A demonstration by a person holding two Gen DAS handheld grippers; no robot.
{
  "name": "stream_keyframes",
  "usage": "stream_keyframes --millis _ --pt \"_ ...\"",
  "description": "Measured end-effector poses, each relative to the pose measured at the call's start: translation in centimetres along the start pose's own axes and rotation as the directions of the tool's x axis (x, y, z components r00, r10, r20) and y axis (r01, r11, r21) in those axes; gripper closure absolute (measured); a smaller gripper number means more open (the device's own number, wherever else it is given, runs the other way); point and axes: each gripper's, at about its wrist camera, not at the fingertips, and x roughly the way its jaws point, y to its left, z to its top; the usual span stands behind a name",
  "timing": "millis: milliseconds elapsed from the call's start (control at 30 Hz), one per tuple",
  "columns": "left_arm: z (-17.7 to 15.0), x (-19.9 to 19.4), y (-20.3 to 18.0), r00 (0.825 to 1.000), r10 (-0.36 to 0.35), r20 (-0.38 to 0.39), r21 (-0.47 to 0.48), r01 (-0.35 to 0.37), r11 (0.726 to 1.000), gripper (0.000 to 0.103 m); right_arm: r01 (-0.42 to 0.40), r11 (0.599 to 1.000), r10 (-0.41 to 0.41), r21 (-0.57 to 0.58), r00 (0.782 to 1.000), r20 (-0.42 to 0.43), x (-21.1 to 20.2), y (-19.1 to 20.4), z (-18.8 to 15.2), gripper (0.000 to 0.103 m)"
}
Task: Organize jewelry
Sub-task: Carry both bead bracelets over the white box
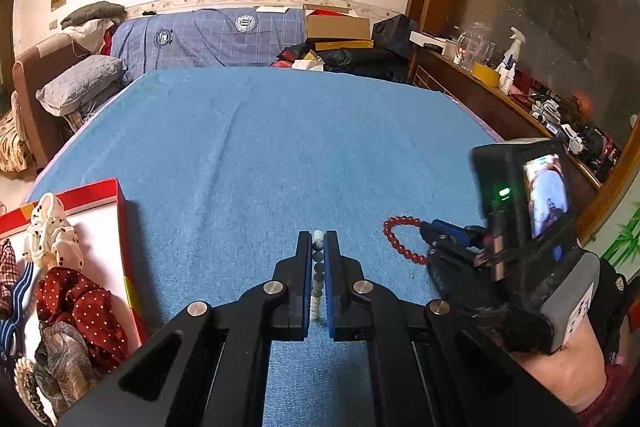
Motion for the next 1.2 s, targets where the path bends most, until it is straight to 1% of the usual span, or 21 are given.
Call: stream_keyframes --millis 67,100,167,200,267,333,400,500,600,667,700,767,800,967,1067,1200 --pt "0.0 -0.2 0.0 1.000 -0.005 0.005 -0.004 0.005 1.000 0.098 -0.088 0.991 0.088 0.102 0.996 0.014 -0.7 -1.8 -0.2 0.097" --pt "0.0 -0.3 -0.1 1.000 -0.004 0.013 -0.003 0.005 1.000 0.098 -0.101 0.986 0.098 0.133 0.995 0.033 -1.3 -2.6 -0.1 0.097" --pt "-0.1 -0.5 -0.1 1.000 -0.003 0.025 0.003 0.003 1.000 0.098 -0.155 0.970 0.144 0.185 0.987 0.073 -2.6 -3.9 0.0 0.097" --pt "-0.1 -0.6 -0.1 1.000 -0.001 0.029 0.003 0.001 1.000 0.098 -0.191 0.956 0.173 0.222 0.980 0.100 -3.6 -4.7 -0.1 0.097" --pt "-0.1 -0.6 -0.2 0.999 0.002 0.034 0.003 -0.002 1.000 0.098 -0.224 0.943 0.193 0.246 0.970 0.145 -5.1 -5.2 -0.3 0.097" --pt "-0.1 -0.7 -0.2 0.999 0.004 0.036 0.003 -0.005 1.000 0.098 -0.252 0.932 0.212 0.263 0.962 0.170 -5.9 -5.8 -0.3 0.097" --pt "0.1 -0.8 -0.3 0.999 0.009 0.043 0.004 -0.009 1.000 0.098 -0.292 0.914 0.242 0.281 0.950 0.199 -7.0 -6.3 -0.4 0.097" --pt "0.0 -1.2 -0.4 0.999 0.013 0.053 0.011 -0.013 1.000 0.098 -0.324 0.903 0.259 0.283 0.935 0.243 -8.6 -6.1 0.1 0.097" --pt "0.3 -2.0 -0.8 0.998 0.011 0.066 0.015 -0.012 1.000 0.098 -0.362 0.892 0.281 0.270 0.913 0.296 -10.5 -5.8 0.2 0.096" --pt "0.4 -2.9 -0.7 0.997 0.002 0.080 0.010 -0.003 1.000 0.098 -0.387 0.886 0.301 0.257 0.900 0.316 -11.5 -5.7 0.4 0.096" --pt "0.5 -3.4 -0.8 0.996 0.003 0.092 0.007 -0.004 1.000 0.098 -0.401 0.882 0.310 0.247 0.890 0.335 -12.3 -5.4 0.3 0.096" --pt "0.8 -4.5 -0.9 0.994 0.007 0.109 0.002 -0.007 1.000 0.098 -0.417 0.879 0.325 0.230 0.878 0.350 -13.2 -4.9 0.3 0.096" --pt "0.9 -5.0 -0.9 0.993 0.009 0.117 0.000 -0.009 1.000 0.098 -0.429 0.877 0.336 0.215 0.869 0.365 -14.0 -4.3 0.2 0.096" --pt "0.5 -7.7 -0.1 0.990 0.039 0.139 -0.011 -0.038 0.999 0.098 -0.473 0.866 0.381 0.164 0.835 0.397 -16.4 -2.2 -0.5 0.096" --pt "0.0 -9.6 0.7 0.985 0.064 0.157 -0.015 -0.062 0.998 0.098 -0.498 0.856 0.409 0.143 0.818 0.404 -17.4 -1.0 -1.0 0.096" --pt "-0.6 -12.6 2.2 0.976 0.106 0.191 -0.025 -0.103 0.994 0.098 -0.534 0.836 0.453 0.121 0.799 0.396 -18.0 1.0 -1.4 0.096"
